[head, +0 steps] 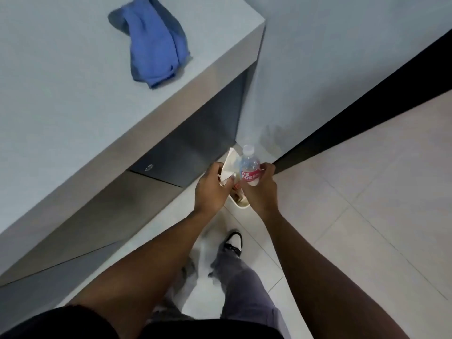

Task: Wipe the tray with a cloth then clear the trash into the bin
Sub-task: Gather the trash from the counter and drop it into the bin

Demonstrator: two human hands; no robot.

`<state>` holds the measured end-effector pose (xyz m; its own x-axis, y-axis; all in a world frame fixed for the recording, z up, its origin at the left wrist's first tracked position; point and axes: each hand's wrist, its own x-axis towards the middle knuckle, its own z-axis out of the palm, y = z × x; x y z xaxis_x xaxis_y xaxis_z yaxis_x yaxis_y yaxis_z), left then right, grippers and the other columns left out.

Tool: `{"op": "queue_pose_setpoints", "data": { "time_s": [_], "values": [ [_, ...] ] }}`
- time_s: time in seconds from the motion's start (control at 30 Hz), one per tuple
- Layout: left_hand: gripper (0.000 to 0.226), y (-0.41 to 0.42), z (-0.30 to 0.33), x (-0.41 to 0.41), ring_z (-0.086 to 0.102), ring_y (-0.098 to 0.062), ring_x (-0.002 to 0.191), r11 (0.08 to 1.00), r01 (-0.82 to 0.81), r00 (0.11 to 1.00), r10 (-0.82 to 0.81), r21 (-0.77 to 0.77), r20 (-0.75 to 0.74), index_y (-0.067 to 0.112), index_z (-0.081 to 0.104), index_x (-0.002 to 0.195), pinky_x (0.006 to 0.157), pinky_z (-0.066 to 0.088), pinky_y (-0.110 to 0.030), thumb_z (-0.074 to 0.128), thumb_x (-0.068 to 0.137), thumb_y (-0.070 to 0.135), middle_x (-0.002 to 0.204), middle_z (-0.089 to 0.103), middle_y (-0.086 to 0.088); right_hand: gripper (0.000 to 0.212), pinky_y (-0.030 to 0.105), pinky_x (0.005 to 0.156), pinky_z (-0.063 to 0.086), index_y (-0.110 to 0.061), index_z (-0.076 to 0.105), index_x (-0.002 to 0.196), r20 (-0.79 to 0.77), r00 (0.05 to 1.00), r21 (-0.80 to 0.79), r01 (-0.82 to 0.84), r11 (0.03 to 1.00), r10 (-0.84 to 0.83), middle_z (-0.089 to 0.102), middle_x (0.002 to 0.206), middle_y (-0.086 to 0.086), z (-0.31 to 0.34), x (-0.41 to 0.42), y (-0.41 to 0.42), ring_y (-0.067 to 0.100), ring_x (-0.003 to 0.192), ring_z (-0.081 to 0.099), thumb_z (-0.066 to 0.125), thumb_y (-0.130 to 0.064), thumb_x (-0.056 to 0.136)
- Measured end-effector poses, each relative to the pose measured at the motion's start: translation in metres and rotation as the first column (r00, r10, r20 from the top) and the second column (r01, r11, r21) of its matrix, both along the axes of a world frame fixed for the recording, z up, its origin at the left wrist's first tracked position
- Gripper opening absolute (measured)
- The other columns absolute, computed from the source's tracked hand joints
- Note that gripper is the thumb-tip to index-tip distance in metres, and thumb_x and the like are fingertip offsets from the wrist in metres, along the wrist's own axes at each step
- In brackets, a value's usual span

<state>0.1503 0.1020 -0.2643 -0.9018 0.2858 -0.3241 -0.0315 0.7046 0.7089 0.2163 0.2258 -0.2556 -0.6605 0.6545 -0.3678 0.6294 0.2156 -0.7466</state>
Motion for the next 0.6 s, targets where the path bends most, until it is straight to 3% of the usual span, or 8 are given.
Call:
{"op": "queue_pose_setpoints", "data": {
  "time_s": [0.07, 0.2, 0.27, 0.4, 0.5, 0.6],
  "values": [
    [0.031, 0.002, -0.045, -0.001, 0.067, -0.016, 0.086, 0.996, -0.005, 1.0, 0.007, -0.084, 0.022, 0.031, 0.054, 0.11, 0.074, 0.059, -0.038, 0.066, 0.087, 0.047, 0.099, 0.07, 0.007, 0.079, 0.037, 0.085, 0.058, -0.017, 0.034, 0.129, 0.06, 0.998, -0.009, -0.016, 1.0, 0.016, 0.062, 0.116, 0.004, -0.04, 0.005, 0.004, 0.023, 0.098, 0.065, 0.081, -0.044, 0.072],
    [0.038, 0.013, -0.128, -0.001, 0.066, -0.029, 0.102, 0.96, 0.022, 0.994, 0.01, -0.28, 0.113, 0.02, 0.058, 0.119, 0.082, 0.057, -0.041, 0.065, 0.089, 0.042, 0.114, 0.07, -0.005, 0.073, 0.032, 0.083, 0.056, -0.017, 0.04, 0.13, 0.222, 0.973, -0.004, -0.058, 0.998, 0.058, 0.064, 0.114, 0.002, -0.118, 0.022, 0.012, 0.023, 0.099, 0.067, 0.074, -0.053, 0.077],
    [0.04, 0.021, -0.162, -0.004, 0.064, -0.032, 0.105, 0.943, 0.024, 0.986, 0.033, -0.331, 0.166, 0.02, 0.058, 0.121, 0.078, 0.051, -0.037, 0.064, 0.087, 0.039, 0.116, 0.068, -0.008, 0.071, 0.042, 0.092, 0.055, -0.017, 0.042, 0.133, 0.346, 0.933, -0.017, -0.101, 0.995, 0.101, 0.063, 0.122, 0.005, -0.155, 0.028, 0.017, 0.027, 0.106, 0.064, 0.07, -0.055, 0.08],
    [0.037, 0.03, -0.212, -0.012, 0.064, -0.031, 0.104, 0.935, 0.047, 0.978, 0.029, -0.352, 0.207, 0.017, 0.059, 0.12, 0.069, 0.042, -0.031, 0.063, 0.087, 0.034, 0.113, 0.069, -0.011, 0.065, 0.042, 0.097, 0.052, -0.019, 0.047, 0.134, 0.498, 0.858, -0.021, -0.131, 0.991, 0.124, 0.062, 0.125, 0.003, -0.208, 0.032, 0.02, 0.023, 0.11, 0.06, 0.063, -0.059, 0.084],
    [0.034, 0.033, -0.236, -0.019, 0.066, -0.031, 0.102, 0.943, 0.024, 0.97, 0.058, -0.333, 0.235, 0.017, 0.063, 0.117, 0.071, 0.043, -0.03, 0.067, 0.086, 0.031, 0.113, 0.07, -0.011, 0.063, 0.034, 0.093, 0.05, -0.019, 0.052, 0.131, 0.484, 0.87, -0.047, -0.082, 0.996, 0.094, 0.065, 0.122, 0.003, -0.235, 0.024, 0.019, 0.022, 0.108, 0.061, 0.062, -0.061, 0.085],
    [0.033, 0.036, -0.25, -0.027, 0.065, -0.026, 0.107, 0.953, 0.061, 0.957, 0.029, -0.297, 0.289, 0.021, 0.065, 0.116, 0.078, 0.046, -0.027, 0.068, 0.084, 0.029, 0.112, 0.072, -0.004, 0.066, 0.037, 0.093, 0.046, -0.017, 0.051, 0.134, 0.488, 0.87, -0.022, -0.064, 0.998, 0.066, 0.062, 0.126, 0.006, -0.249, 0.011, 0.019, 0.027, 0.114, 0.055, 0.059, -0.062, 0.085]
  ]
}}
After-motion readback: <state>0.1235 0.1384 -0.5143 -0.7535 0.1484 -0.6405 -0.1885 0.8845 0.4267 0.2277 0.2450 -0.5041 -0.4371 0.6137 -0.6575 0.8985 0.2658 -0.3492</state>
